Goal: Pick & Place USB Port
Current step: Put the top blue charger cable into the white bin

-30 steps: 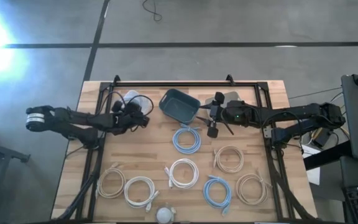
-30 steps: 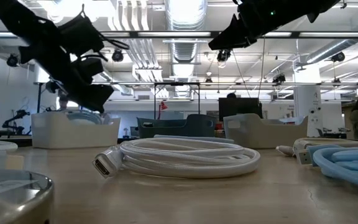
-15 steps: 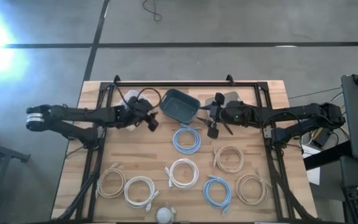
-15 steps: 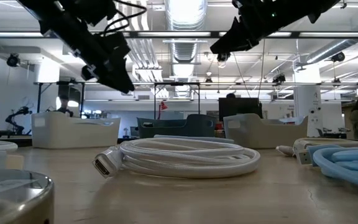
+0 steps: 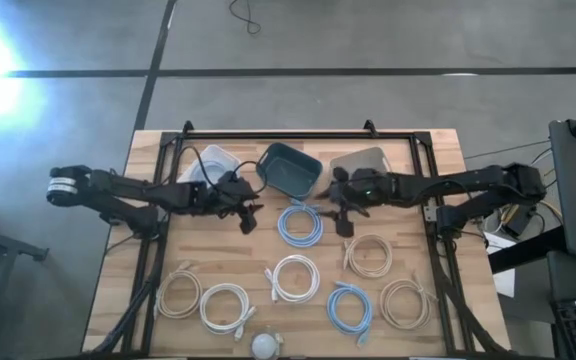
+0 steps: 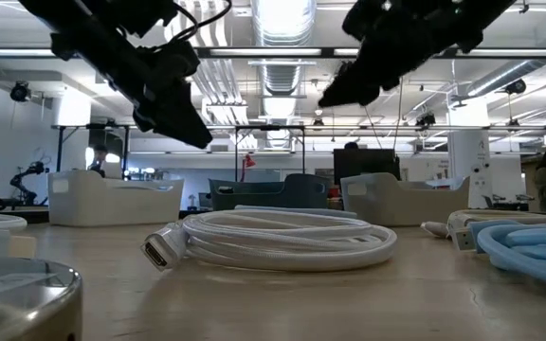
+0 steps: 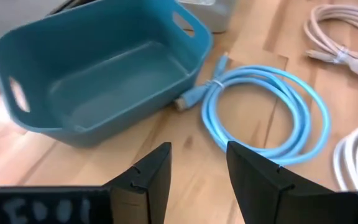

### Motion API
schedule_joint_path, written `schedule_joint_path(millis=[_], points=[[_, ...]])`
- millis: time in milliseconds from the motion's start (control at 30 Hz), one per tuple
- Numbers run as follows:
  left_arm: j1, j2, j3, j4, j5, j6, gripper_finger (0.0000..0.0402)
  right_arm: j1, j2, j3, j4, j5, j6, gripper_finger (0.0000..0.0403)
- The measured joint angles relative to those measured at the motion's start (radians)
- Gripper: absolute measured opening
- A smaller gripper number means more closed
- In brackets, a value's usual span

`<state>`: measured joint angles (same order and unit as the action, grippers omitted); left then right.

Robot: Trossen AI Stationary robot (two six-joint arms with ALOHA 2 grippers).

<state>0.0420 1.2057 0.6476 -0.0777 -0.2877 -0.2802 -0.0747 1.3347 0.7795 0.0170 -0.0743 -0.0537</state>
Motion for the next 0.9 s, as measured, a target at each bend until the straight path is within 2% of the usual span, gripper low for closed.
schedule_joint_path(millis=[67,467,733,900], points=[[-0.006,0.000,0.000,0.000,0.000,0.000,0.0161,0.015,0.055,0.000,-0.004,-0.034,0.006,0.0210],[-0.007,0.000,0.000,-0.001,0.000,0.001,0.0161,0.072,0.353,0.028,-0.007,-0.039,-0.003,0.0210],[-0.007,0.000,0.000,-0.001,-0.001,0.001,0.0161,0.076,0.452,0.077,-0.014,-0.040,-0.032,0.0209],[-0.007,0.000,-0.001,-0.003,-0.001,0.001,0.0161,0.075,0.480,0.087,-0.006,-0.041,-0.031,0.0191]])
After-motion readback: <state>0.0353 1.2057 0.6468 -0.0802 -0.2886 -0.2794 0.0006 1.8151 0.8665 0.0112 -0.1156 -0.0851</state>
